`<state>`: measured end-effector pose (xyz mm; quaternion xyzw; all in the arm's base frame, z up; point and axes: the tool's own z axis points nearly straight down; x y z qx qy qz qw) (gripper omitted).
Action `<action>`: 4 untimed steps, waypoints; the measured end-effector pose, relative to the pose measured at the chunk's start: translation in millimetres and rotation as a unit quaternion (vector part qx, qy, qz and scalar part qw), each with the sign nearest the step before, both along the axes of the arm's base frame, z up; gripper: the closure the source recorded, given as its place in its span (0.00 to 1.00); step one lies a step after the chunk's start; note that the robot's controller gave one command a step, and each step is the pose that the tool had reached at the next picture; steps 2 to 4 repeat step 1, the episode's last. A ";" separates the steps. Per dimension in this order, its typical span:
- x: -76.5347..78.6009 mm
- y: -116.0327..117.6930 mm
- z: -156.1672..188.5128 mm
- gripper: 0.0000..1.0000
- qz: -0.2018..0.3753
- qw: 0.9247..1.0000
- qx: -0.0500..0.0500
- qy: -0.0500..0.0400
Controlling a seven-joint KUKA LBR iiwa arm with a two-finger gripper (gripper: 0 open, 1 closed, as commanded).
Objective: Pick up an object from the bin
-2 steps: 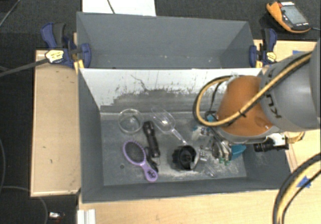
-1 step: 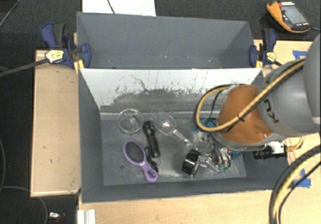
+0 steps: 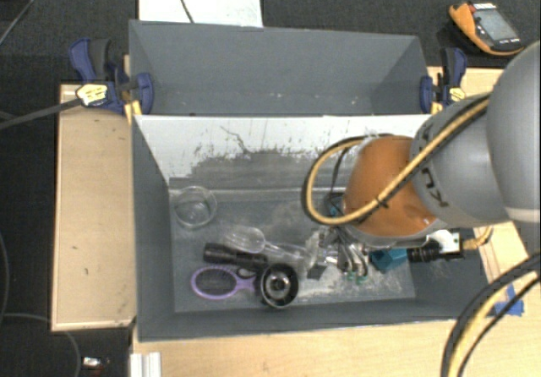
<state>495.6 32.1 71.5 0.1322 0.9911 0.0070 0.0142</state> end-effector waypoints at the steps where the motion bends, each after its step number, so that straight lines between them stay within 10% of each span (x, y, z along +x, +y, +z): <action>1: 0.0 0.0 0.0 1.00 0.000 1.000 0.000 0.000; 4: 0.0 0.0 0.0 1.00 0.000 1.000 0.000 0.000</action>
Offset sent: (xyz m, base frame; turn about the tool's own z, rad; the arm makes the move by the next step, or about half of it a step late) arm 0.0202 -0.0628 0.0764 -0.1675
